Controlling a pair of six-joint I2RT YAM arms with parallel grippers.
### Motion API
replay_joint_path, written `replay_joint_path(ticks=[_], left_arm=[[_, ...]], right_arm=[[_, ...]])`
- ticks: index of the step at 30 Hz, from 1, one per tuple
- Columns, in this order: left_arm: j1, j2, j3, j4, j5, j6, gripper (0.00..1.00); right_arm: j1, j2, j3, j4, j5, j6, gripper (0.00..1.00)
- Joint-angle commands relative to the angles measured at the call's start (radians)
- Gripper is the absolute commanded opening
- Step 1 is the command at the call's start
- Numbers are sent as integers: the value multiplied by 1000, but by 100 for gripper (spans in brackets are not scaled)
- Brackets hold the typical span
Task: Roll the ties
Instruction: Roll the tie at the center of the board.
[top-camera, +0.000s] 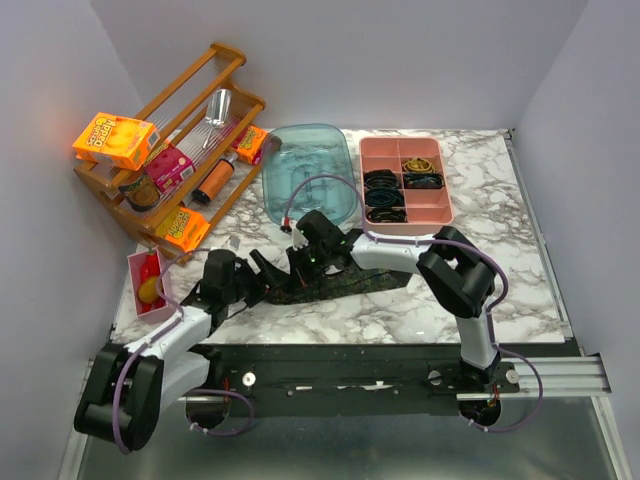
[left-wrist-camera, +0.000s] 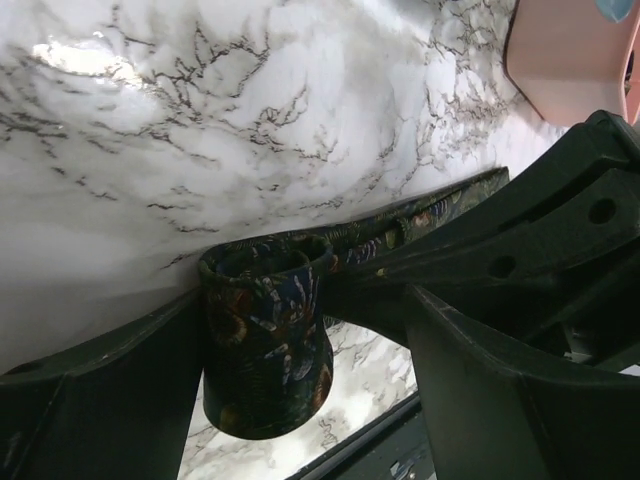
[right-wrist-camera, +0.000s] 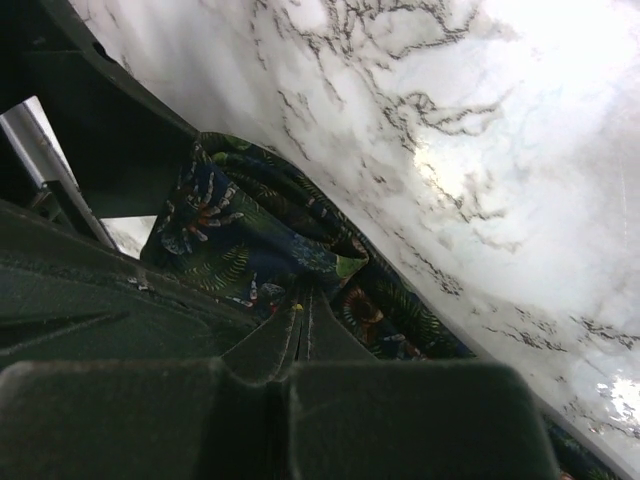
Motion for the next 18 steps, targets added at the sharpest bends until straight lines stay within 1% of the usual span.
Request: replay_joint_path(ticks=[1,3,7,10,12,14,17,18], left_arm=[[-36,102,45,114,-36,-20,86],[-45,141,71,137,-39,-11,85],[-51,274,121,198,-37,3,85],[-53,333,155,203,-37,27,85],[-53,339,178,174,-59,45,87],[-53,327,195,102,-79,79,88],[-53,279,226,-15,-140,125,91],[-53,269,242,-47,-180,137,93]], right_arm=[[7,-32,-30,18,56,19,1],[7,-34,-31,17,68,23,1],[4,-41,-40,15,132,42,1],[4,-43,-45,14,151,45,1],[2,-44,-43,14,154,45,1],[4,-47,-42,14,156,46,1],[4,-57,-45,15,154,48,1],[4,-63,-47,18,153,46,1]])
